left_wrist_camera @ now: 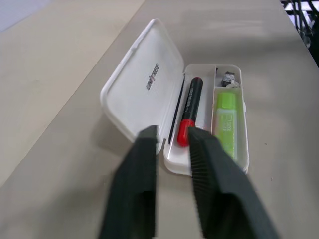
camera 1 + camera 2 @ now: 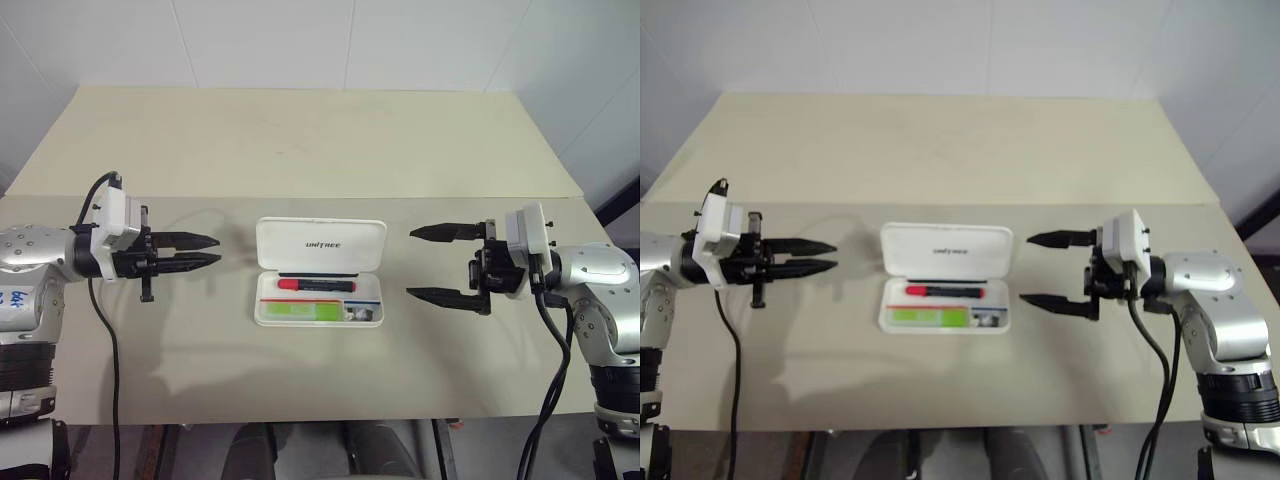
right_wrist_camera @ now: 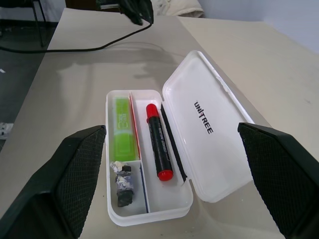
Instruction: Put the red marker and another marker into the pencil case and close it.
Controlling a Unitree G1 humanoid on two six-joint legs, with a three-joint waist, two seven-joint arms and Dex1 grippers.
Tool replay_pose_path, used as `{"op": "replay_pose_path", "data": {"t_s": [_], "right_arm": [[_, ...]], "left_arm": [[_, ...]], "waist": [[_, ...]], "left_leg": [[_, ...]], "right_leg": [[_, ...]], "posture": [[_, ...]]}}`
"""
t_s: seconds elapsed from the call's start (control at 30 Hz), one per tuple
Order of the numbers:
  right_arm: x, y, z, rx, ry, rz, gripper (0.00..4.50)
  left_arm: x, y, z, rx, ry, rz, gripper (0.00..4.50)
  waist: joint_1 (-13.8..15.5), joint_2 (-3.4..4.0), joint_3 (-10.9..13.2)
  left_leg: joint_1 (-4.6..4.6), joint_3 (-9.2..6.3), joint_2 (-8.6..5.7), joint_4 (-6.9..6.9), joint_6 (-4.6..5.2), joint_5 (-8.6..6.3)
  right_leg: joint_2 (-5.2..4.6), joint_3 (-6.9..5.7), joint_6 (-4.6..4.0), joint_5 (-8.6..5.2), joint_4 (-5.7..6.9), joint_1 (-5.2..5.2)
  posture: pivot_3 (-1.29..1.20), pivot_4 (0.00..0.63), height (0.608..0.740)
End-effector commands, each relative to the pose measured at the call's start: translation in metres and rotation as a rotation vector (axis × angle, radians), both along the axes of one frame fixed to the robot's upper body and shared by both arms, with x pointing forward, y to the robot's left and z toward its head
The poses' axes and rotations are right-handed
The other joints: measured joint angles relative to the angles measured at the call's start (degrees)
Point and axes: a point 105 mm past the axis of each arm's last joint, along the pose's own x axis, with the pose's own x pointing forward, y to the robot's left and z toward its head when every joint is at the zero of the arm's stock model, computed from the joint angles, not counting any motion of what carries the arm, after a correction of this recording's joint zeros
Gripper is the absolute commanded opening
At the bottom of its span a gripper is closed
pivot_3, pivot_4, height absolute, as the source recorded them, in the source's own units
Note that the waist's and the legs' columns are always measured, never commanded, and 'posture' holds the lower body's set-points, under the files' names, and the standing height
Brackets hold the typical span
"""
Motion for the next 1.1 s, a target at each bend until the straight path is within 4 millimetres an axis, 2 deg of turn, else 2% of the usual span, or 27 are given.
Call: {"op": "replay_pose_path", "data": {"t_s": [0.03, 0.2, 0.4, 0.63, 0.77, 0.9, 1.0, 1.1], "right_arm": [[0.001, 0.0, 0.007, -0.012, -0.046, 0.006, 4.5], [0.008, -0.001, 0.009, -0.007, -0.06, -0.004, 4.5], [0.01, 0.004, 0.012, 0.004, -0.064, 0.0, 4.5], [0.012, 0.009, 0.014, 0.024, -0.078, -0.012, 4.5], [0.011, 0.01, 0.012, 0.031, -0.076, -0.017, 4.5], [0.01, 0.009, 0.01, 0.034, -0.069, -0.029, 4.5], [0.01, 0.009, 0.008, 0.038, -0.066, -0.036, 4.5], [0.01, 0.01, 0.007, 0.041, -0.064, -0.038, 4.5]], "left_arm": [[0.004, 0.007, 0.01, -0.064, -0.053, 0.049, 0.07], [0.027, 0.0, 0.006, -0.169, -0.069, 0.131, 0.07], [0.062, -0.019, -0.016, -0.186, -0.05, 0.223, 0.07], [0.09, -0.038, -0.034, -0.196, -0.006, 0.266, 0.07], [0.088, -0.05, -0.032, -0.219, -0.022, 0.199, 0.07], [0.075, -0.058, -0.025, -0.248, -0.06, 0.087, 0.07], [0.057, -0.067, -0.033, -0.189, -0.04, -0.022, 0.07], [0.048, -0.073, -0.035, -0.17, -0.033, -0.065, 0.07]], "waist": [[0.0, 0.0, 0.0], [0.1, 0.0, 0.0], [0.2, 0.0, 0.0], [0.1, 0.0, 0.0], [0.1, 0.0, 0.0], [0.3, 0.0, 0.0], [0.1, 0.0, 0.0], [0.2, 0.0, 0.0]], "left_leg": [[0.0, 0.0, 0.0, 0.01, 0.0, 0.0], [0.0, 0.0, -0.01, 0.08, 0.0, 0.0], [-0.01, -0.01, -0.04, 0.11, 0.0, 0.0], [-0.02, -0.01, -0.04, 0.1, 0.0, 0.0], [-0.03, -0.01, -0.04, 0.1, 0.0, 0.0], [-0.03, -0.01, -0.04, 0.1, -0.01, 0.0], [-0.02, 0.0, -0.04, 0.09, -0.01, 0.0], [-0.02, -0.01, -0.04, 0.08, -0.01, 0.0]], "right_leg": [[-0.01, 0.0, 0.0, 0.0, 0.0, 0.0], [-0.02, 0.0, 0.05, 0.03, 0.01, 0.03], [-0.02, 0.01, 0.09, 0.06, 0.02, 0.04], [0.01, 0.02, 0.11, 0.07, 0.03, 0.02], [0.01, 0.03, 0.12, 0.07, 0.03, 0.02], [0.01, 0.02, 0.12, 0.07, 0.03, 0.02], [0.0, 0.04, 0.12, 0.07, 0.03, 0.03], [0.0, 0.04, 0.12, 0.07, 0.04, 0.03]], "posture": [[0.0, 0.15, 0.74], [0.0, 0.15, 0.74], [0.0, 0.15, 0.74], [0.0, 0.15, 0.74], [0.0, 0.15, 0.74], [0.0, 0.15, 0.74], [0.0, 0.15, 0.74], [0.0, 0.15, 0.74]]}}
